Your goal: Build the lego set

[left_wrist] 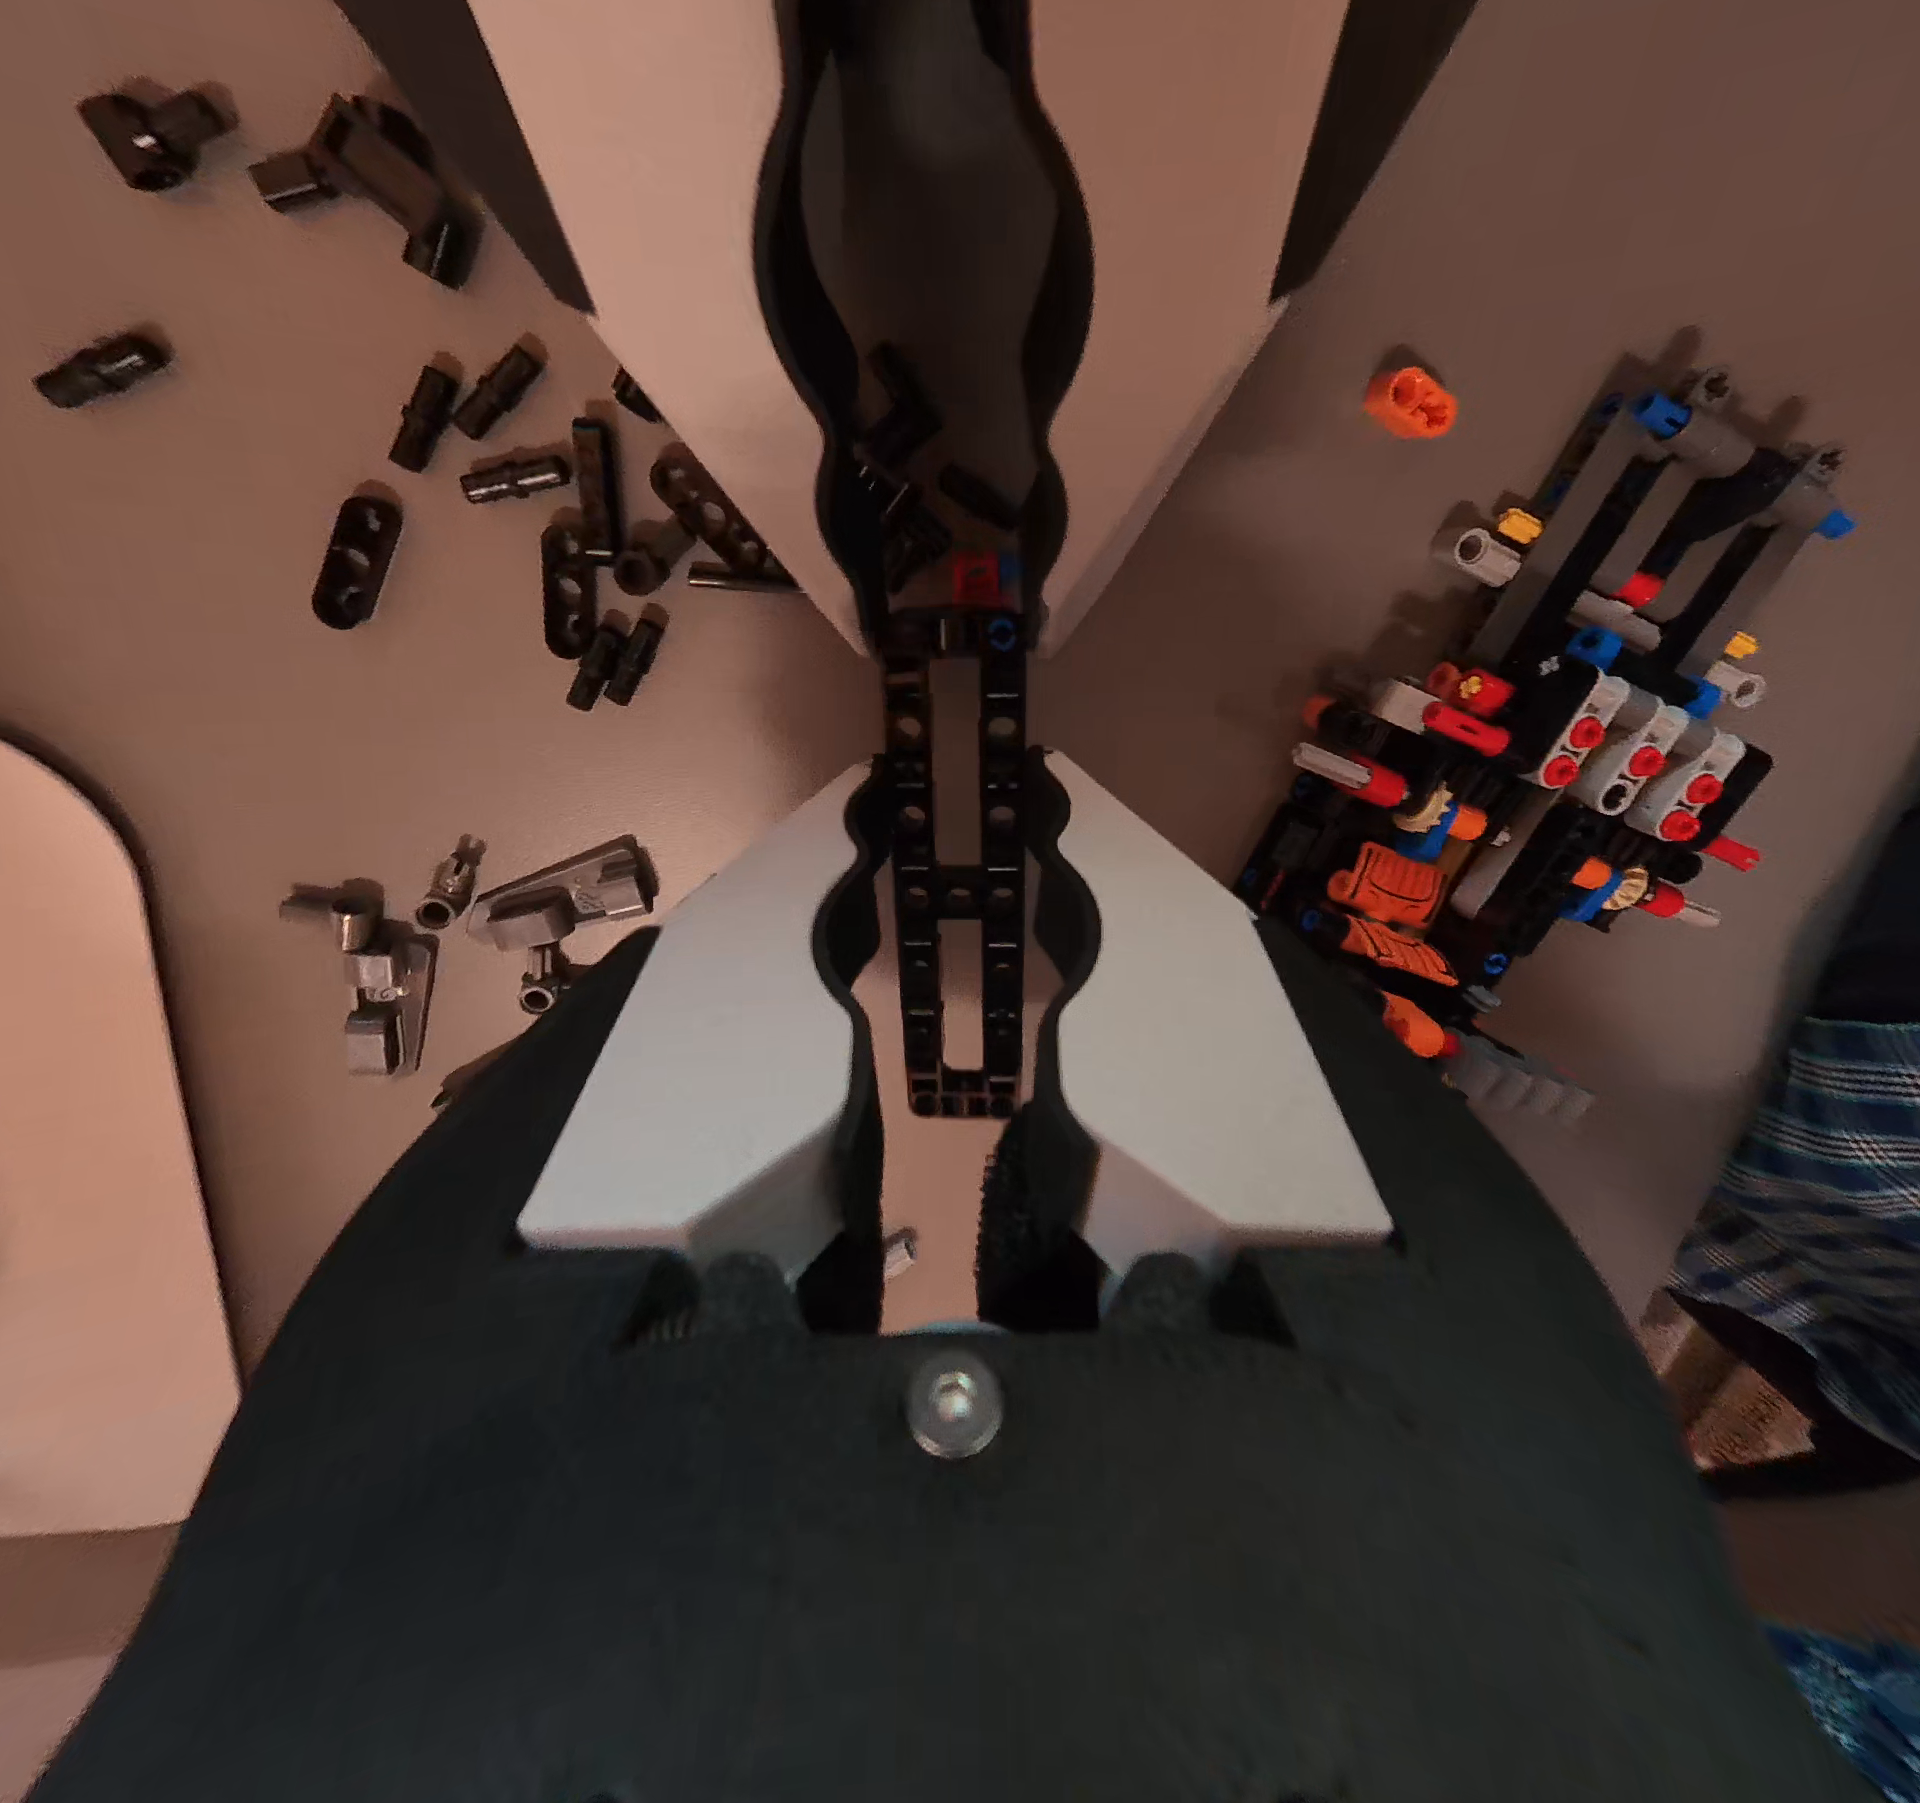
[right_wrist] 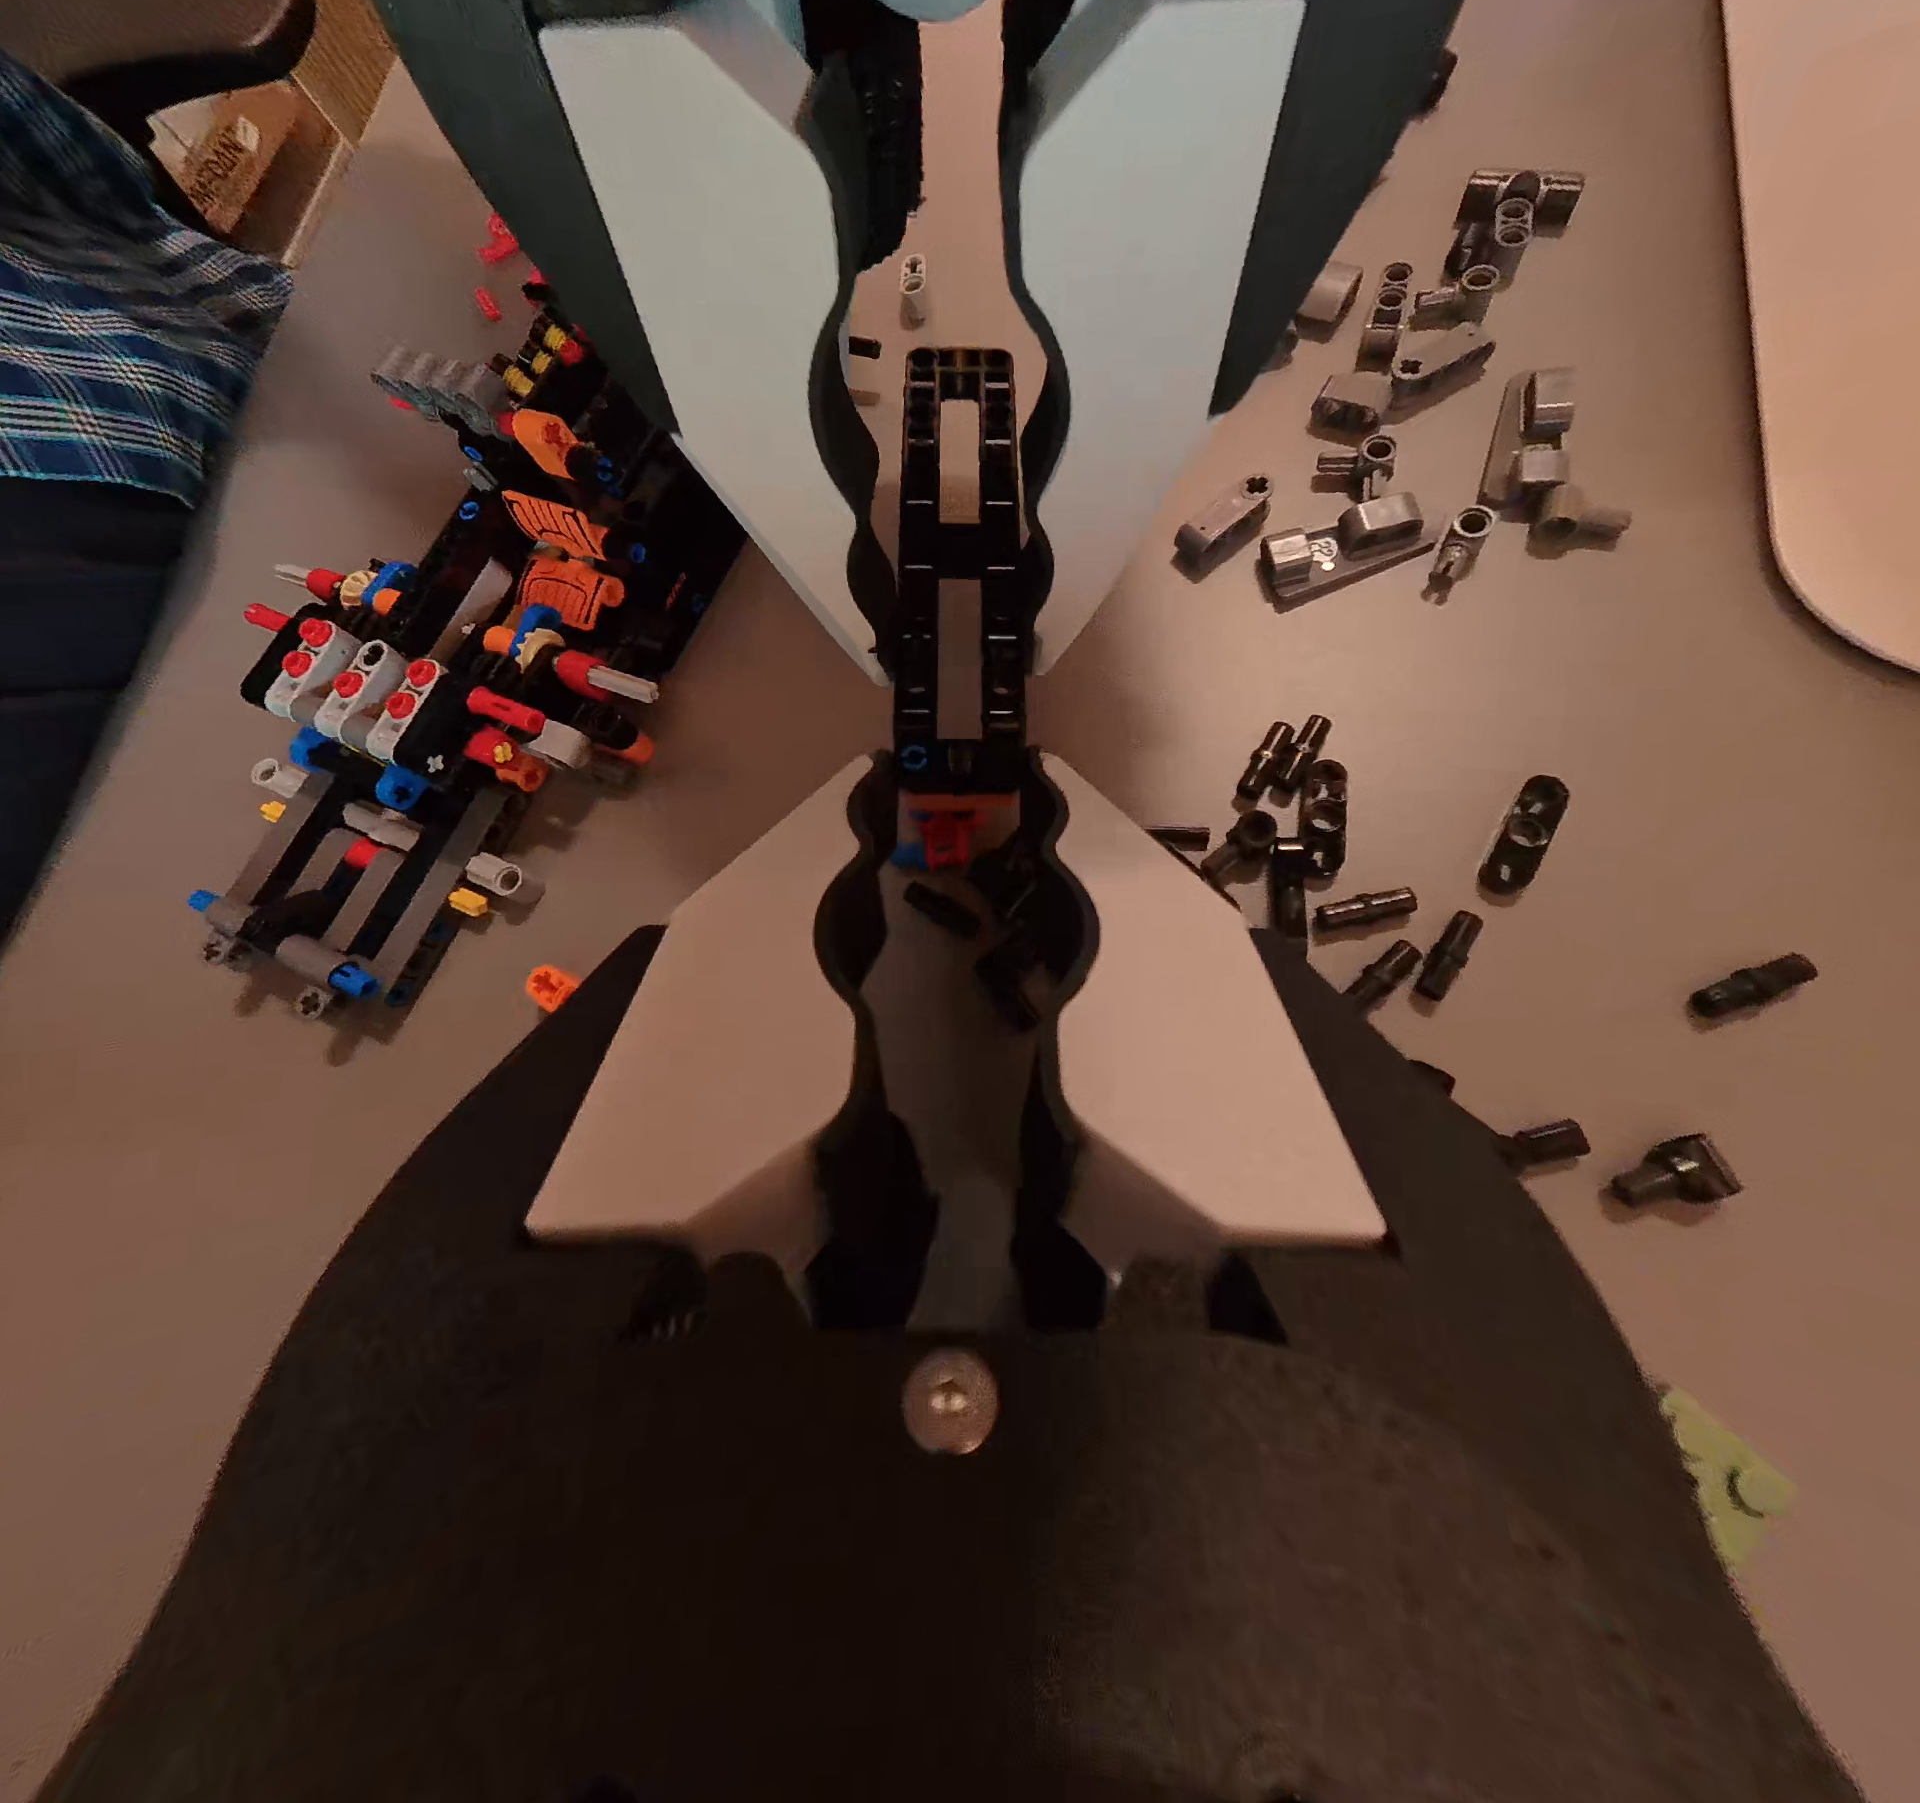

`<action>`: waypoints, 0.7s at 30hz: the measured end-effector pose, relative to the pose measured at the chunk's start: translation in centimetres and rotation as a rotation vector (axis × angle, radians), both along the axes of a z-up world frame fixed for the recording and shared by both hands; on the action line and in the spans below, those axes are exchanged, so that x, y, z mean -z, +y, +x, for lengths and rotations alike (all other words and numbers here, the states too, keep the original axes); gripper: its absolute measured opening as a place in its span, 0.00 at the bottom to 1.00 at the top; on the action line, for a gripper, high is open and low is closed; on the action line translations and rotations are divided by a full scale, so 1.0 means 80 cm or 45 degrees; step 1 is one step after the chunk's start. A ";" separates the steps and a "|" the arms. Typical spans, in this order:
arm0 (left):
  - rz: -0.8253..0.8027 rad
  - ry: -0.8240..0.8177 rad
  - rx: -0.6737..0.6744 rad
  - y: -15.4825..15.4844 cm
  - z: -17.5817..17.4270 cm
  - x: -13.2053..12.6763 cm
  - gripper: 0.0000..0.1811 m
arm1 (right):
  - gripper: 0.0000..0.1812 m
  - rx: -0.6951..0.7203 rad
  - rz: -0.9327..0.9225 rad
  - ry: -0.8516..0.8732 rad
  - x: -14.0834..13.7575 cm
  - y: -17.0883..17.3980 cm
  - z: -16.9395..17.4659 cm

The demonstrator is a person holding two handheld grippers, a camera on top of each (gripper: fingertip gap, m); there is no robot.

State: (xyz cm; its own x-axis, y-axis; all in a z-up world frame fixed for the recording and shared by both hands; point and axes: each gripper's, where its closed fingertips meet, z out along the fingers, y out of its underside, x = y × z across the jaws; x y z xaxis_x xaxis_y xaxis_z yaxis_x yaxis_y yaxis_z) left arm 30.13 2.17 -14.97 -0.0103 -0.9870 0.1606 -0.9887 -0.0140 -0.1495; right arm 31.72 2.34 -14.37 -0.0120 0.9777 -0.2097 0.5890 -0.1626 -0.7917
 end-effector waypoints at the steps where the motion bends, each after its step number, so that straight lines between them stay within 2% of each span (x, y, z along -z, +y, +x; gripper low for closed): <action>1: -0.019 0.006 0.002 0.000 0.000 0.002 0.14 | 0.12 -0.001 -0.009 -0.002 0.000 0.000 0.000; 6: -0.070 -0.006 -0.008 -0.002 0.000 0.009 0.14 | 0.13 -0.002 -0.001 -0.008 0.002 -0.001 0.000; 10: -0.023 0.005 0.002 -0.001 0.000 0.009 0.14 | 0.12 0.004 0.042 -0.004 0.001 -0.001 0.001; 14: 0.040 -0.082 -0.034 -0.004 -0.003 0.009 0.14 | 0.12 0.002 0.063 0.000 0.001 -0.003 0.001; 17: 0.046 -0.138 -0.095 -0.007 -0.013 0.015 0.25 | 0.12 -0.002 0.072 0.002 0.000 -0.005 0.002; 21: 0.106 -0.218 -0.122 -0.007 -0.016 0.018 0.20 | 0.12 -0.002 0.099 0.003 0.000 -0.005 0.001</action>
